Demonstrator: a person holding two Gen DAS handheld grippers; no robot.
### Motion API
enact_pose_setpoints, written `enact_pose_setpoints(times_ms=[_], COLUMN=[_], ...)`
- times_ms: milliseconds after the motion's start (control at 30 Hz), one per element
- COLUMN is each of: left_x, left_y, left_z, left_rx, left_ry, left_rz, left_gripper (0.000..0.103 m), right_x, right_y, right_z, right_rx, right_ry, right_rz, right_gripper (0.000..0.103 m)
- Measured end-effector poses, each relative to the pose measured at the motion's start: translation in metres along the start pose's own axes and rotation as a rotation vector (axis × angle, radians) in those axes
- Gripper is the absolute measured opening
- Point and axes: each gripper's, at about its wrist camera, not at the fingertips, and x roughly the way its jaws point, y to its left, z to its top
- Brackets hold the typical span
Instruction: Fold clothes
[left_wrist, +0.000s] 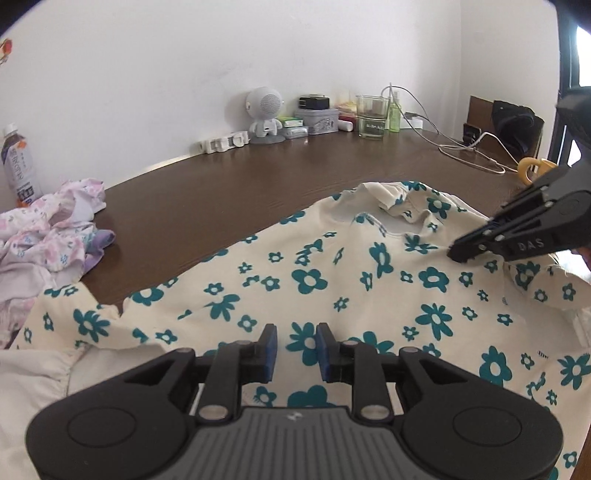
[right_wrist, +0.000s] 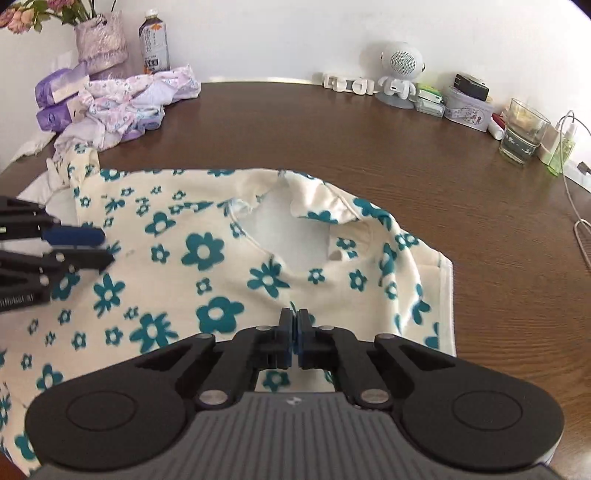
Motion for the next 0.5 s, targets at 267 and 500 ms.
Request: enact_pose_setpoints(times_ms=[267, 500], left_x=[-0.001, -0.001], left_y=[0.002, 0.004], left_z=[0.000, -0.003], left_rx=[-0.010, -0.018], left_ry=[-0.005, -0.013], left_rz=[0.004, -0.001], left_gripper=[0.022, 0.022], right_x=[-0.014, 0.025], right_y=[-0.030, -0.030], right_z=[0.014, 0.022], right_rx=[0.173, 0.127], right_ry=[-0.075, -0.019], right_rz=[0.035, -0.053], right_gripper=[0.041, 0.009])
